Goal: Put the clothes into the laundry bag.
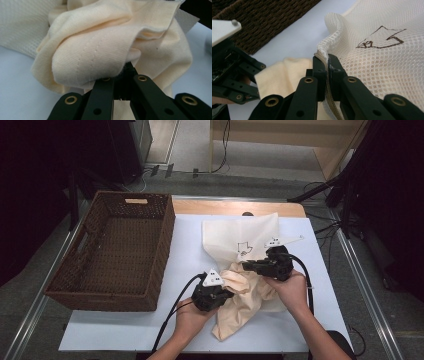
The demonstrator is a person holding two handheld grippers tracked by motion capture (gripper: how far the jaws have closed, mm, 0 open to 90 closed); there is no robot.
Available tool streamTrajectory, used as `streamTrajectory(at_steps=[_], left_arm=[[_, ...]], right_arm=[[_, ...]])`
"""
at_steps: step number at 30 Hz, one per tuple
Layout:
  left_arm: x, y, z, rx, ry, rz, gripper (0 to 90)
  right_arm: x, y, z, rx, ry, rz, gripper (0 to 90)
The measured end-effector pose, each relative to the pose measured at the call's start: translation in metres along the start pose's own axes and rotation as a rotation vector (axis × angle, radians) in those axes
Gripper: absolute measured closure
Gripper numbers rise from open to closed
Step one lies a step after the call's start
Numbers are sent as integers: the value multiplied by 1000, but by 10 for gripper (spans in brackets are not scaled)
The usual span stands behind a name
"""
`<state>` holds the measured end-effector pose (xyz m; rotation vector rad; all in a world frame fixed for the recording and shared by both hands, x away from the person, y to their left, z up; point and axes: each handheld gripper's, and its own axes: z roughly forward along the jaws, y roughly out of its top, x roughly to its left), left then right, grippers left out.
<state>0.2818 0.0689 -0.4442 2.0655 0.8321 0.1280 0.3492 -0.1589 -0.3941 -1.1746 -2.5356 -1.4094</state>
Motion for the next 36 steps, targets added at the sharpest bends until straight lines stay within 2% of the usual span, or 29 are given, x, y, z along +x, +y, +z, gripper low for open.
streamTrajectory(at_steps=[2,6,10,17,22,25,31,36], left_arm=[[1,6,1,4,13,8,900],[2,18,-1,-19,10,16,900],[5,22,-5,-21,17,15,900],[3,29,-24,-69,22,23,900],[1,35,-33,-77,33,47,900],[2,39,-26,-56,40,37,900],[5,52,-7,-16,38,25,900],[4,63,7,16,28,39,900]], right_arm=[[1,0,0,-3,7,2,868],[3,2,-2,-11,19,10,868],[8,4,-3,-17,25,3,868],[22,9,-5,-38,64,-2,869],[26,11,-9,-64,100,25,869],[21,11,-8,-59,82,34,869],[-2,6,-8,-65,63,83,868],[-11,4,-12,-71,28,91,868]])
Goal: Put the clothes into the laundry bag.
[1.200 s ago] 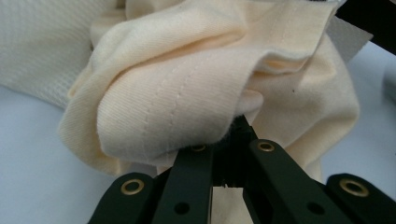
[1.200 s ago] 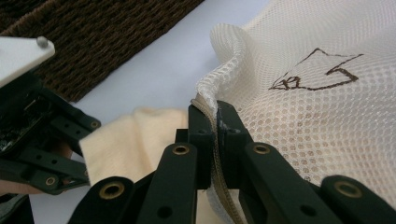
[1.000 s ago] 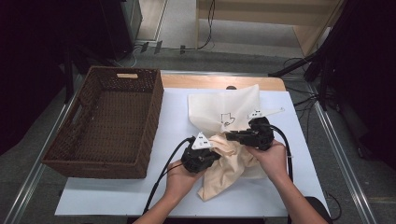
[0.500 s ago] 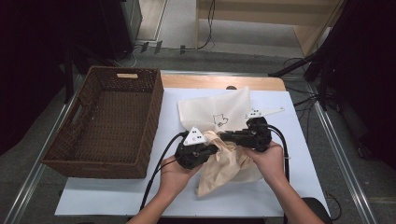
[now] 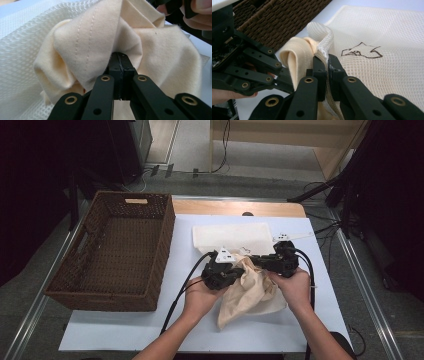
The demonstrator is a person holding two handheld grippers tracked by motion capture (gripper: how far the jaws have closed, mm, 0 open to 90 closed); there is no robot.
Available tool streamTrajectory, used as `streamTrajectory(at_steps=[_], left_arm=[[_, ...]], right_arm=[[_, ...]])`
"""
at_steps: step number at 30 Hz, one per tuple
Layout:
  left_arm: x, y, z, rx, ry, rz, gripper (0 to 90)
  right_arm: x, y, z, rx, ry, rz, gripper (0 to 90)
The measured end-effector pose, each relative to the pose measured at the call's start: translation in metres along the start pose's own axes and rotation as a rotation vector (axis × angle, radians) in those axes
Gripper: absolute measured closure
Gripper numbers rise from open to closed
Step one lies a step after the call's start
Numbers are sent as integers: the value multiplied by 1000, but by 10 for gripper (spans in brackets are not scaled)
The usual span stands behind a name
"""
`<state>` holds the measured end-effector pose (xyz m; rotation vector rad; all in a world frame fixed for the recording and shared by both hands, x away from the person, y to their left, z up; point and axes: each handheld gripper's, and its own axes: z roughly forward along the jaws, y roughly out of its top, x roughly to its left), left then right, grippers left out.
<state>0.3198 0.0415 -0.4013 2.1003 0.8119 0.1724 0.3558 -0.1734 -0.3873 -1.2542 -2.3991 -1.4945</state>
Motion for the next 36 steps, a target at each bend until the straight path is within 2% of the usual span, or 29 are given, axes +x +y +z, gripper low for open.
streamTrajectory(at_steps=[5,13,18,25,28,32,33,36], left_arm=[[-3,5,14,37,-5,10,900],[-2,8,35,84,-14,1,900],[3,9,44,89,-24,-45,900],[11,15,47,116,-34,-71,900],[15,15,46,113,-37,-83,900],[18,17,41,105,-54,-110,900],[18,17,39,106,-48,-98,900],[17,17,32,85,-56,-109,900]], right_arm=[[-2,0,-3,-1,-16,0,869],[0,-1,-7,-11,-21,-7,871],[5,-1,-10,-18,-9,-14,872],[14,0,-16,-26,-1,-41,879],[15,1,-19,-32,32,-18,879],[19,1,-20,-32,26,-43,879],[19,0,-20,-33,28,-47,879],[21,0,-20,-33,29,-54,878]])
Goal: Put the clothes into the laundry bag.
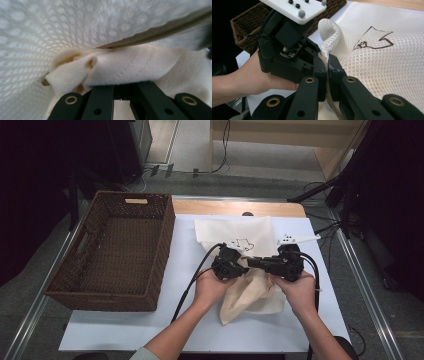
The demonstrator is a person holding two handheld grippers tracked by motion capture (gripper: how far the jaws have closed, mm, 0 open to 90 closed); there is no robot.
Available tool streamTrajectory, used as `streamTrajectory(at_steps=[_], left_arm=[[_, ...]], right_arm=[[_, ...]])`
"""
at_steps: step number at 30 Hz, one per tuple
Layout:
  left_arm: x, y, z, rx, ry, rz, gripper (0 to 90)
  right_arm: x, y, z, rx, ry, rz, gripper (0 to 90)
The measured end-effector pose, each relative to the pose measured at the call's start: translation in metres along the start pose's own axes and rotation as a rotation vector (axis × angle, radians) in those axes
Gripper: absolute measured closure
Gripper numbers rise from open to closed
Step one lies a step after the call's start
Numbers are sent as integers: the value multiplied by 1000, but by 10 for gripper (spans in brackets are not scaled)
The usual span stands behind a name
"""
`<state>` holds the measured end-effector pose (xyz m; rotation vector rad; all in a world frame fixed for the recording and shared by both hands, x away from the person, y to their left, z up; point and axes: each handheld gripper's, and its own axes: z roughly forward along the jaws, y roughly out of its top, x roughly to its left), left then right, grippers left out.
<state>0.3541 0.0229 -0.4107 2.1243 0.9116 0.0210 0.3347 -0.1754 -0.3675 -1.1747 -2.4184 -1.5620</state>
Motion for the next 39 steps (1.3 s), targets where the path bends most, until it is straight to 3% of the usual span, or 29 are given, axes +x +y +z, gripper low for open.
streamTrajectory(at_steps=[4,9,16,26,30,33,36,39], left_arm=[[-5,-1,-16,-23,2,18,900],[-6,-3,-29,-13,22,43,900],[-2,-4,-9,-2,35,28,900],[-7,7,13,28,70,80,900],[-5,9,20,26,73,70,900],[4,9,20,13,68,36,900],[17,10,19,2,45,-24,900],[17,11,18,14,26,-22,900]], right_arm=[[5,1,-1,-10,23,-2,878],[12,3,0,-28,45,-12,876],[0,-1,6,-10,26,14,875],[-13,-4,2,-13,2,43,876],[-11,-4,3,-12,5,42,876],[-11,-3,1,-15,15,43,879],[-10,-3,-2,-7,15,37,880],[-10,-4,-1,-3,9,24,880]])
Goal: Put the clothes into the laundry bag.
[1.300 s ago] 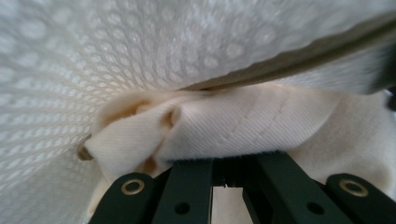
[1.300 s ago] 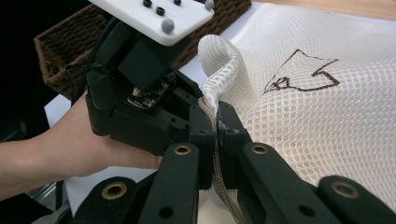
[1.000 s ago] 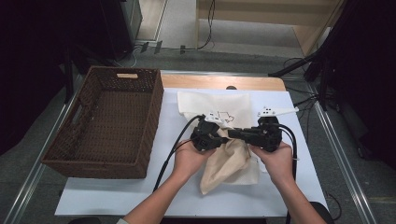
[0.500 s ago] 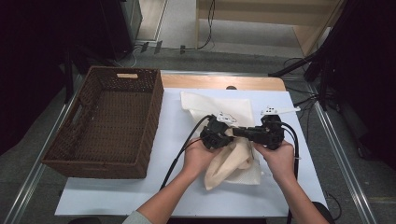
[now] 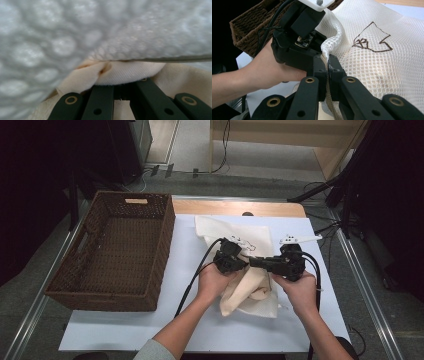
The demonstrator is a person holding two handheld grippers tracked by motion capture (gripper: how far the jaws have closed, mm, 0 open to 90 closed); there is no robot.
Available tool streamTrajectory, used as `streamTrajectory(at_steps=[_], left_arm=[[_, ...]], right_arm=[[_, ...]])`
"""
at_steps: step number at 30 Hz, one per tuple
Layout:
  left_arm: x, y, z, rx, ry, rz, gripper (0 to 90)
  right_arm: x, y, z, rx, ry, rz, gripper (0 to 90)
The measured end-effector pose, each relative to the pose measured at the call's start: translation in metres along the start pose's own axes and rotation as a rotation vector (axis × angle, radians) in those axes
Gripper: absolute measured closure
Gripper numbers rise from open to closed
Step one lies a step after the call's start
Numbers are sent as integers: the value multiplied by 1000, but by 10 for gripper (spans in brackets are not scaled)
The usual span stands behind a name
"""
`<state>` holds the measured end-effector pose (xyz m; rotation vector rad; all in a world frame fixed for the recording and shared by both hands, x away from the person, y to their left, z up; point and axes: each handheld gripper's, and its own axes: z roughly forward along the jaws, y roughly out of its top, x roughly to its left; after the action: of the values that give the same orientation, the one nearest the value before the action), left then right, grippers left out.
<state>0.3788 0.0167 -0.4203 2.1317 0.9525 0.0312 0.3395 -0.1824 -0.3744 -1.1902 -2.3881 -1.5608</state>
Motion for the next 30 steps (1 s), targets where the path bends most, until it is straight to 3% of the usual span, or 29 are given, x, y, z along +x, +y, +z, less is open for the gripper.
streamTrajectory(at_steps=[4,7,10,12,17,20,24,30], left_arm=[[1,0,-8,16,-42,3,900],[-2,-1,-18,44,-60,38,898],[-4,-5,-30,56,-90,61,861],[-7,-6,-36,60,-113,54,830],[-11,-10,-56,62,-133,93,685],[-8,-12,-66,47,-168,76,542],[-4,-17,-77,20,-141,97,413],[11,-22,-90,3,-146,66,305]], right_arm=[[-4,-2,1,2,-16,-11,879],[-9,-4,1,5,-20,-1,879],[-11,-5,2,18,-40,-9,879],[-13,-6,3,19,-35,-2,879],[-17,-6,2,23,-34,7,878],[-19,-6,4,23,-28,12,878],[-20,-5,4,25,-27,13,878],[-22,-4,3,30,-23,13,877]])
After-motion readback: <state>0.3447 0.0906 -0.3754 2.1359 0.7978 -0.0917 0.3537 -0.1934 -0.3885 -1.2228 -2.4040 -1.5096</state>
